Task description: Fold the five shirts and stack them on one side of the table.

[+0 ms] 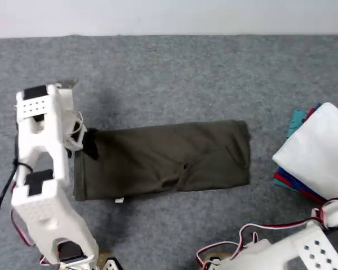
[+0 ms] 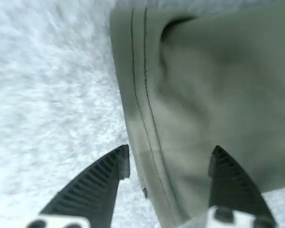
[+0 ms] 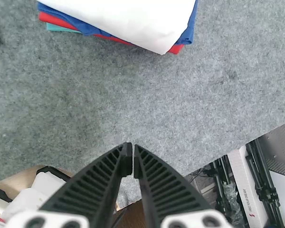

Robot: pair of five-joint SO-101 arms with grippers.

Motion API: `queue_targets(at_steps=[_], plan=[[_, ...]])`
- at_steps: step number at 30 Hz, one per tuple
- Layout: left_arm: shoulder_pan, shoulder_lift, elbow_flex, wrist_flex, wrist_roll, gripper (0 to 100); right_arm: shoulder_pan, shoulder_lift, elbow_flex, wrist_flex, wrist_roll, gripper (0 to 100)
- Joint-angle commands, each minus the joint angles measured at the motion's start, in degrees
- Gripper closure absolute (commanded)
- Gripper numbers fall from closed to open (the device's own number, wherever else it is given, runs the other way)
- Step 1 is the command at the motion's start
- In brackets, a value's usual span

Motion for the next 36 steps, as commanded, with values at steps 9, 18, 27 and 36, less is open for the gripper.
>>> queue_targets(at_steps=[9, 18, 27, 36], plan=[[5.45, 11.69, -0.31, -5.63, 7.74, 77, 0.66, -0.66, -0.18, 2.07, 0.53, 98.9], [6.59, 11.60, -0.31, -5.45, 3.96, 99, 5.23, -0.75, -0.26, 2.07, 0.70, 98.9], [1.32, 4.48, -0.22, -1.23, -1.05, 99, 9.10, -0.75, -0.53, 2.07, 6.42, 98.9], [13.63, -13.19, 0.04, 4.31, 1.85, 99, 8.66, -0.75, -0.53, 1.98, 6.33, 98.9]])
